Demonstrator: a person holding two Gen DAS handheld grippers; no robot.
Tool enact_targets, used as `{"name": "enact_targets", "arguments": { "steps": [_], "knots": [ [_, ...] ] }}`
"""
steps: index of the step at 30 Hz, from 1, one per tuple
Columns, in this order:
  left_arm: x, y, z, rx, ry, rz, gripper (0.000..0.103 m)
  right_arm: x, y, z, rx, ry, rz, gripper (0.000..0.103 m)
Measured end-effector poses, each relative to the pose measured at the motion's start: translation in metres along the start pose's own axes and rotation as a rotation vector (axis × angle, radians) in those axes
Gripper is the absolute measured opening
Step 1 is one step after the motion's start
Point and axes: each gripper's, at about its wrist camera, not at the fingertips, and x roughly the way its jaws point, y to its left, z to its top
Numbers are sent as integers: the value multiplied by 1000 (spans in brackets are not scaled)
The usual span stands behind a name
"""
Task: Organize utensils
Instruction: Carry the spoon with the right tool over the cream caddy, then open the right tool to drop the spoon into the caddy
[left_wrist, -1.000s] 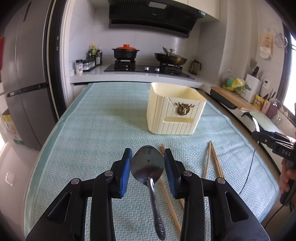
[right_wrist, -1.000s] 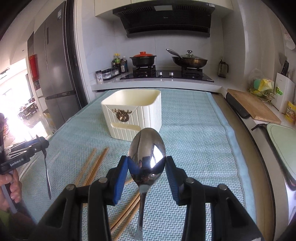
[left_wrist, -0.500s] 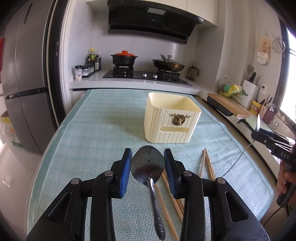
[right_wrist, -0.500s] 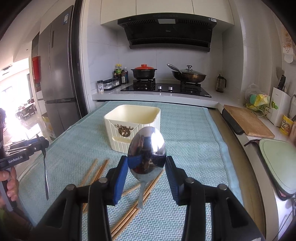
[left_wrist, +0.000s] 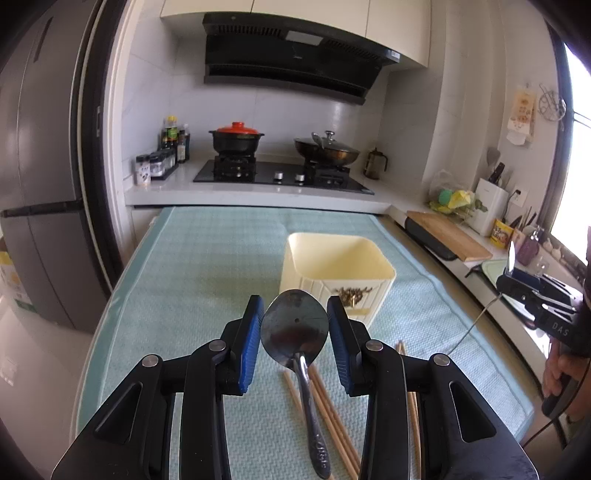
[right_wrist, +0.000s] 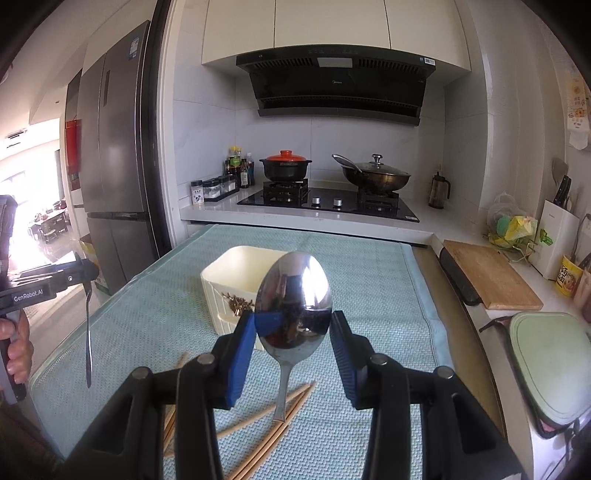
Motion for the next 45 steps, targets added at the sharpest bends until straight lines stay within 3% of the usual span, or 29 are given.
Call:
{"name": "enact_targets", "arguments": {
  "steps": [9,13,17,23,28,32,37,38,40,43,45],
  "knots": [
    [43,-8,95,18,-38,-44,35,19,-2,85,-26,-77,9,42],
    [79,-7,131,-3,-30,-58,35,42,0,123,-27,-103,25,42],
    [129,-3,151,-39,6,-78,35,84,0,142,5,-73,67,42],
    [210,-8,140,-37,90,-53,35,166,3,126,42,63,122,42],
    [253,-8,121,-45,154,-26,35,222,-1,97,72,212,139,42],
    [277,-5,109,-59,184,10,36,248,-8,81,89,280,126,42],
    [294,-8,100,-52,210,41,37,258,-17,77,128,293,131,43],
    [296,-8,99,-57,210,49,39,259,-18,78,132,295,133,43],
    [296,-7,96,-80,214,60,59,264,-19,79,126,303,126,47],
    [282,-3,95,-113,198,63,68,262,-20,83,124,300,117,49],
    [263,-1,95,-104,177,70,73,250,-22,88,129,279,113,58]
  ]
}}
